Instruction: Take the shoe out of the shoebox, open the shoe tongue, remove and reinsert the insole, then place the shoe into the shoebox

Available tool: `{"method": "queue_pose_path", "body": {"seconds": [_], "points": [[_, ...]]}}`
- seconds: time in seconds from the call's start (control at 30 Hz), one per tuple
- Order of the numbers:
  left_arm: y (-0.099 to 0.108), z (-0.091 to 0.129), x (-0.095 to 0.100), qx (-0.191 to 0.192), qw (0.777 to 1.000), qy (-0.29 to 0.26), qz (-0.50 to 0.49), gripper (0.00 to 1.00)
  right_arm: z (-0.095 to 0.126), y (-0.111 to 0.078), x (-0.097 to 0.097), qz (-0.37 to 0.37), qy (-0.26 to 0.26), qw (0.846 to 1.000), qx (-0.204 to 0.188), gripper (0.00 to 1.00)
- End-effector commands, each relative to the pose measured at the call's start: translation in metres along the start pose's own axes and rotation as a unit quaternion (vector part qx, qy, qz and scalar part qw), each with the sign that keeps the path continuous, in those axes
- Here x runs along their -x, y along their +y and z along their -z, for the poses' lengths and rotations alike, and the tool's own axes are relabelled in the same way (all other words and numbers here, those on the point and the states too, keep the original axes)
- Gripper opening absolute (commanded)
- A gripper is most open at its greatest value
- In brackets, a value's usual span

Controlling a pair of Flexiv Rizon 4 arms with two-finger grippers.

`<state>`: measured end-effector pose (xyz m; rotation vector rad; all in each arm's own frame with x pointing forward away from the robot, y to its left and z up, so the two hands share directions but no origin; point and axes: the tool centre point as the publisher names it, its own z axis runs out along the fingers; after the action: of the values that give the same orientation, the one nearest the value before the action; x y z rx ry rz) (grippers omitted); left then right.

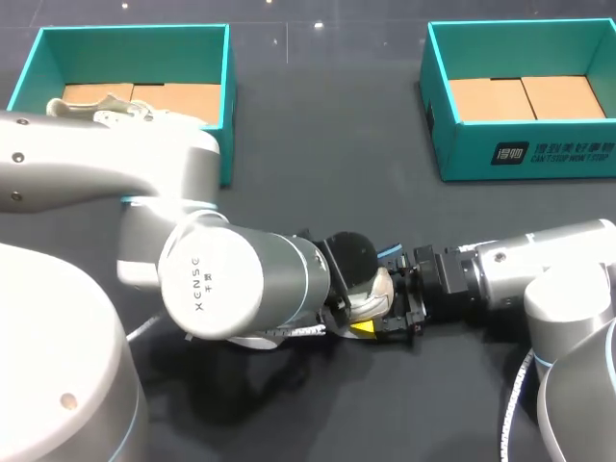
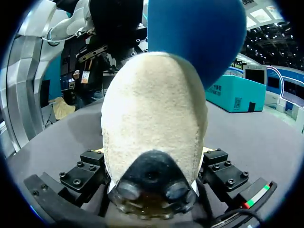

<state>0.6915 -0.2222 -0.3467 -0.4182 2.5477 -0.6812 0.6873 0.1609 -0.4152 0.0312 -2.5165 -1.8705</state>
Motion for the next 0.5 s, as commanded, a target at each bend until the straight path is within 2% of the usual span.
{"method": "queue_pose_path", "body": {"seconds": [0.03,0.5], "points": [[-0.005,0.007,0.008,0.000,1.000,0.016,-0.001,0.00,-0.001,-0.001,0.000,0.000,0.000,1.000,-0.002,0.00],[-0.046,0.025,0.027,0.034,0.989,0.142,-0.009,0.00,-0.001,-0.001,0.000,0.000,0.000,1.000,-0.002,0.00]]}}
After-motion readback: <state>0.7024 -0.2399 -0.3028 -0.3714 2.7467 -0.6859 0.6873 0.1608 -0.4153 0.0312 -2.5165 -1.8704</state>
